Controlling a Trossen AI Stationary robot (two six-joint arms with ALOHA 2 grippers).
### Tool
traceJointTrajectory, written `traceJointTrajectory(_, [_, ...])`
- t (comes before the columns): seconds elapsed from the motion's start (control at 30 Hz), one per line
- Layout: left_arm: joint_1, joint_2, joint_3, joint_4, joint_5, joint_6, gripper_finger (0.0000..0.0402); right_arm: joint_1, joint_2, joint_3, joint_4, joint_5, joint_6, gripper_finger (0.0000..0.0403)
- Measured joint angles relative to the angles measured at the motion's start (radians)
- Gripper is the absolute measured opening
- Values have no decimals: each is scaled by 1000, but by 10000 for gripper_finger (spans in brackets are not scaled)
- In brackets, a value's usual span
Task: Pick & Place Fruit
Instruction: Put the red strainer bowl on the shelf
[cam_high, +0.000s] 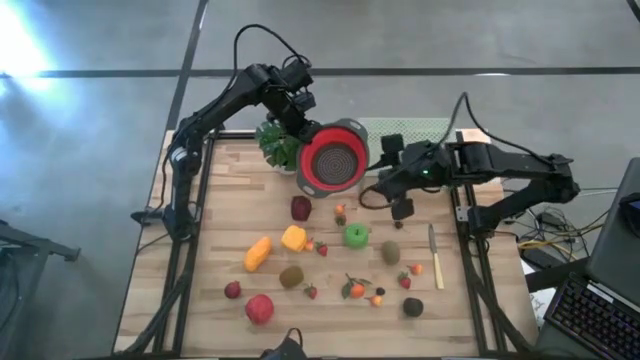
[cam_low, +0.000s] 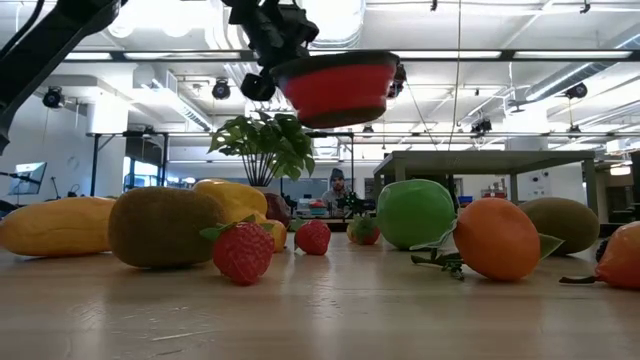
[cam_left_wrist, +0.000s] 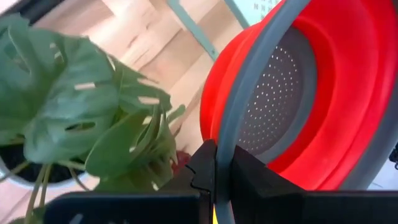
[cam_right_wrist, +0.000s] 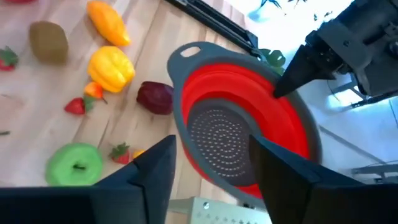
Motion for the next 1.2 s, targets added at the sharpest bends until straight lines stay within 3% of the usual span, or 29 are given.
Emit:
traceJointTrajectory(0.23, [-1, 0, 0, -28, 10, -1, 28, 0, 110, 60, -51, 1, -41, 233])
traceJointTrajectory(0.53, [-1, 1, 0, -36, 19, 9, 29, 2, 191, 93, -63, 18, -74, 241])
traceJointTrajectory(0.93, [-1, 2, 0, -52, 69, 24, 31, 1, 262, 93, -83, 22, -104, 199])
traceJointTrajectory(1.2, [1, 2, 0, -53, 68, 25, 27, 1, 274, 92, -84, 168, -116, 125])
